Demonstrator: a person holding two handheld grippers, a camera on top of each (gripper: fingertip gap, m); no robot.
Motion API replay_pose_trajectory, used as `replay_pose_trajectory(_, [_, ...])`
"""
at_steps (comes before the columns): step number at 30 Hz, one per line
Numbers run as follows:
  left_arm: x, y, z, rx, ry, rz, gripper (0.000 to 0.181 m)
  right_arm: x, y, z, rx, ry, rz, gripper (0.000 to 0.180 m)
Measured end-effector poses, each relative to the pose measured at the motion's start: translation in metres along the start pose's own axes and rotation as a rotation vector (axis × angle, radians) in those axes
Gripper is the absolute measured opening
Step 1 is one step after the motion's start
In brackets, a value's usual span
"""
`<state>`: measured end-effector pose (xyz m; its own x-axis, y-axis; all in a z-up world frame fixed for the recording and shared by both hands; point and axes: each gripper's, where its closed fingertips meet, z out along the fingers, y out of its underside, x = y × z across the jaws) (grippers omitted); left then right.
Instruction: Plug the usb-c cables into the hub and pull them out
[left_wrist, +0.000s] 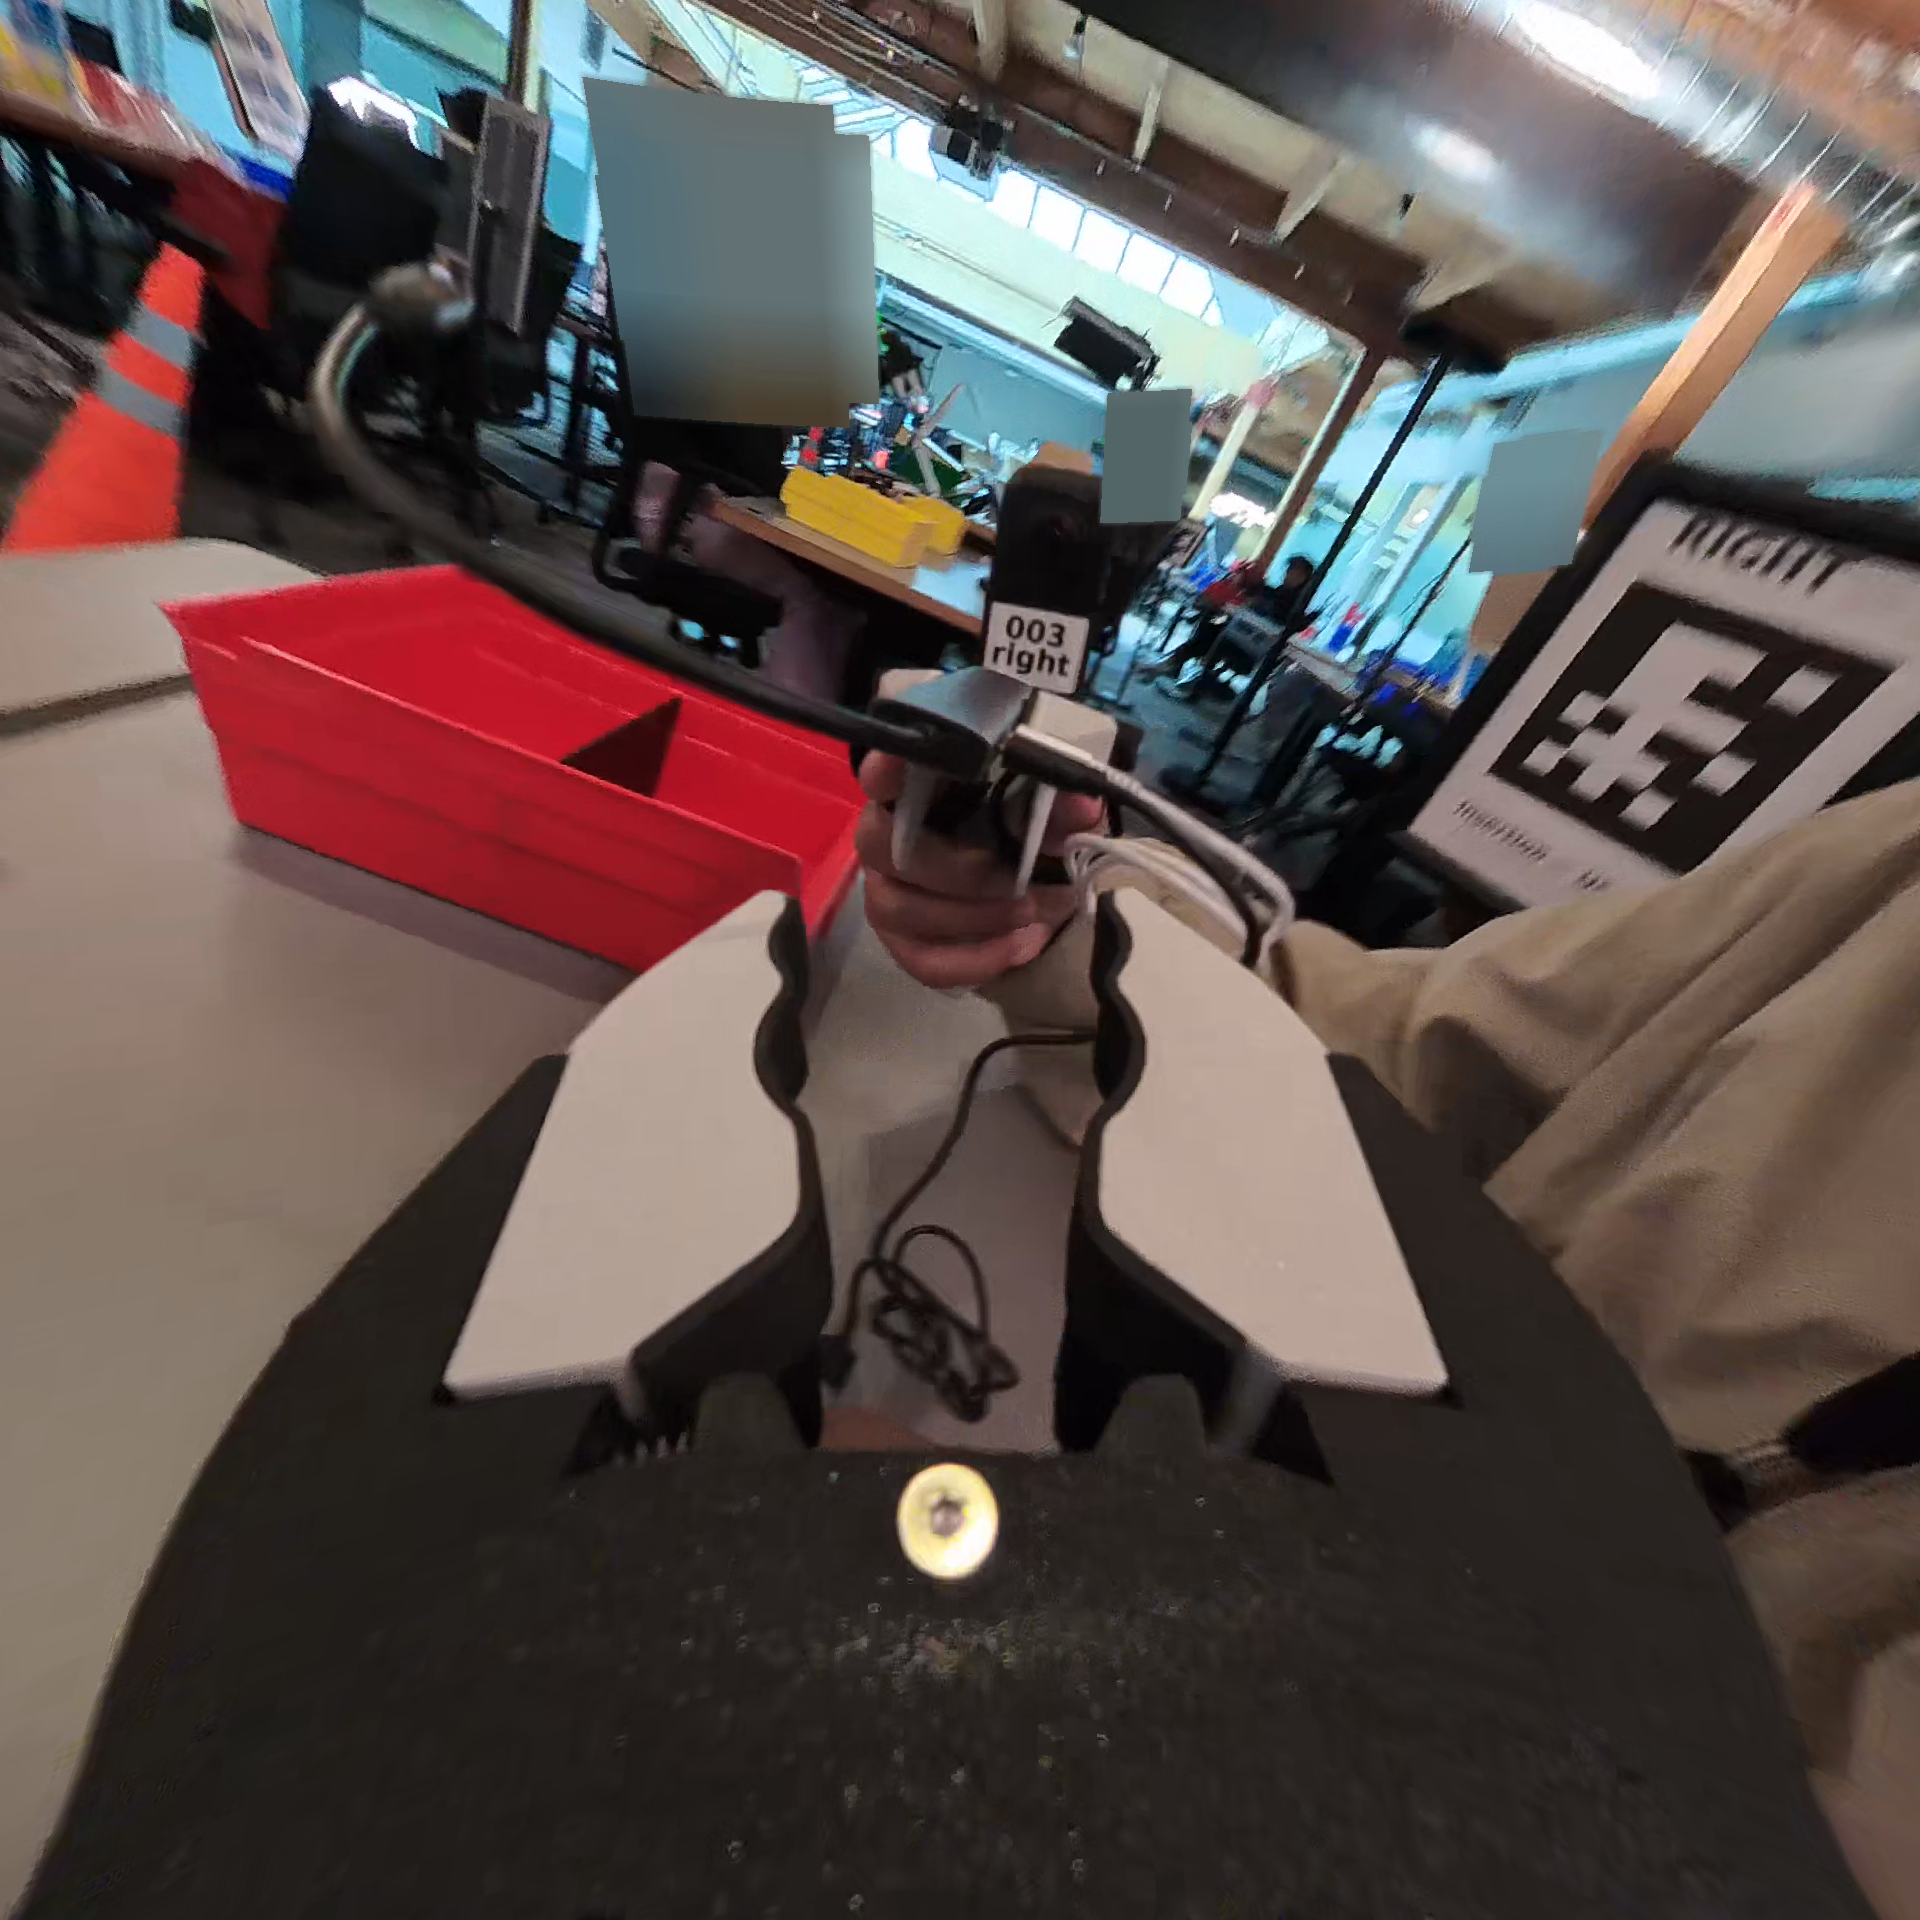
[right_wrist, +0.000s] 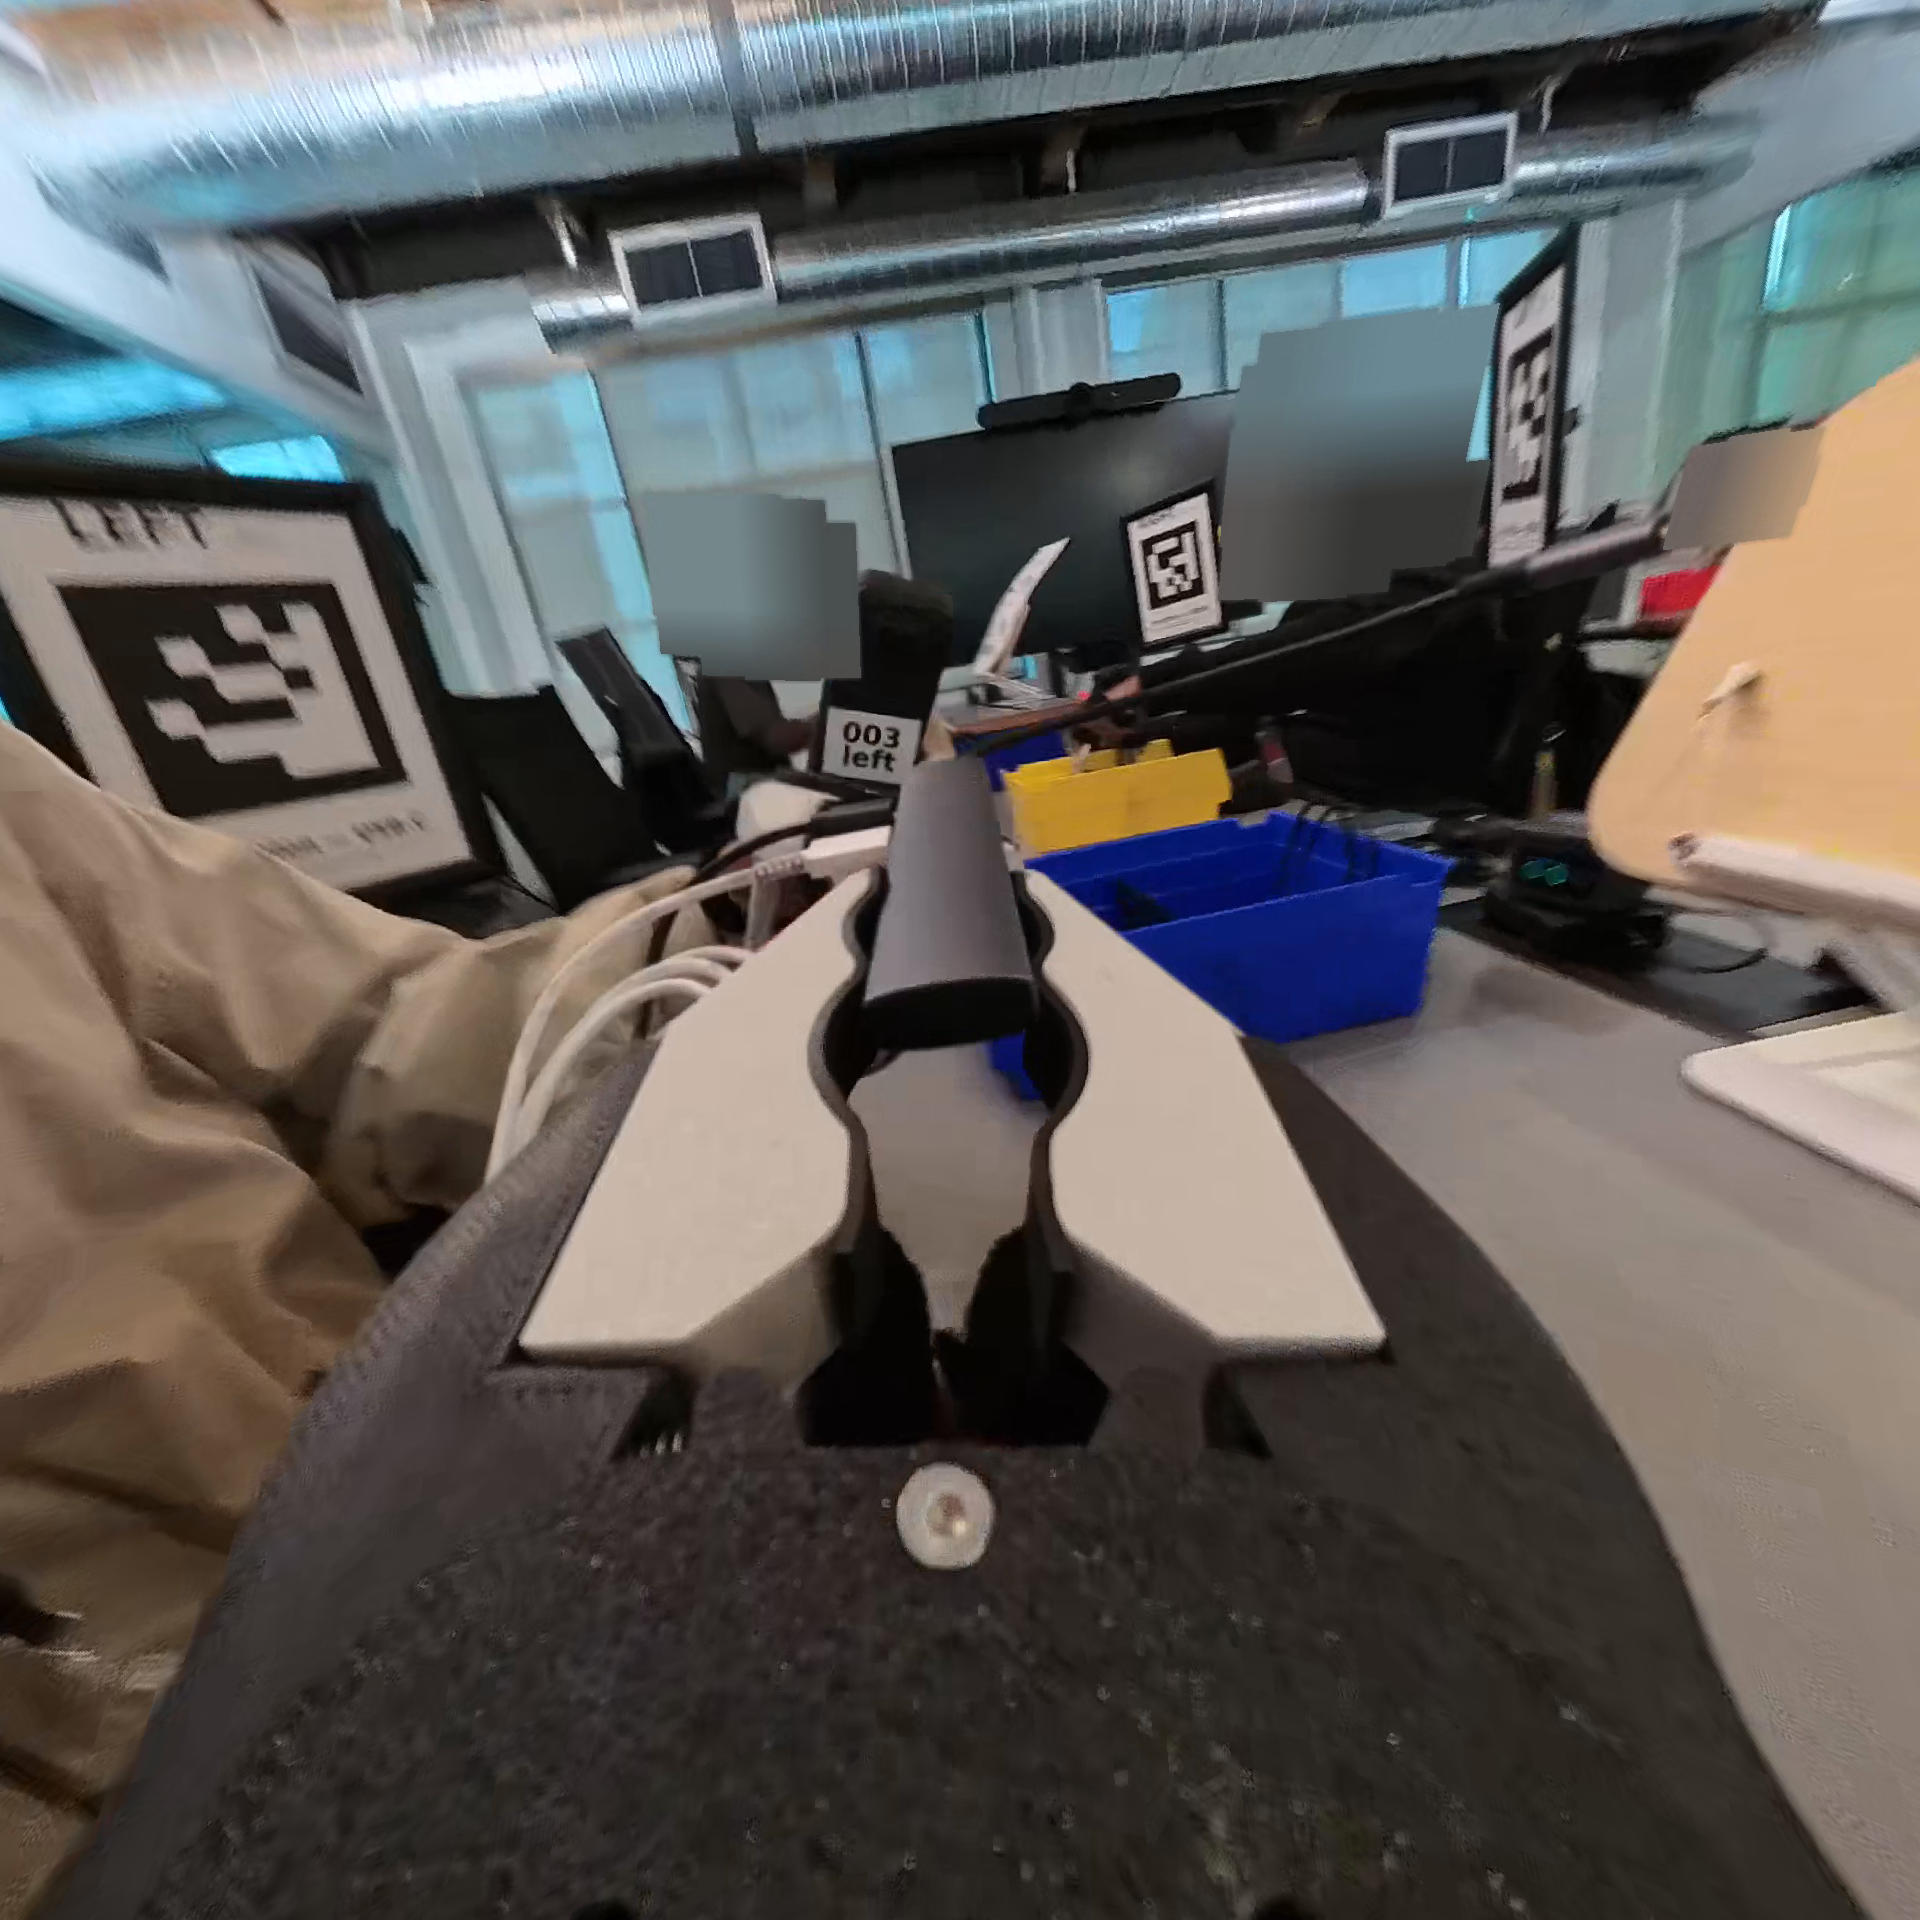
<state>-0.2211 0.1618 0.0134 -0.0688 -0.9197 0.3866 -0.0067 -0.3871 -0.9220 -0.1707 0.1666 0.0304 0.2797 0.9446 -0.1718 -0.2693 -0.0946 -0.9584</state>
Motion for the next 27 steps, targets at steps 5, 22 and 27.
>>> replay_pose_trajectory(5, [0.006,0.002,0.004,-0.008,-0.020,0.133,0.045,-0.011,0.012,0.003,-0.007,-0.152,0.225,0.022])
replay_pose_trajectory(22, [0.001,0.009,0.014,0.078,-0.035,0.130,0.023,-0.006,0.032,0.001,-0.031,-0.174,0.328,0.022])
replay_pose_trajectory(27, [-0.002,0.005,0.017,0.189,-0.079,0.132,0.023,-0.002,0.030,-0.001,0.002,-0.170,0.358,0.023])
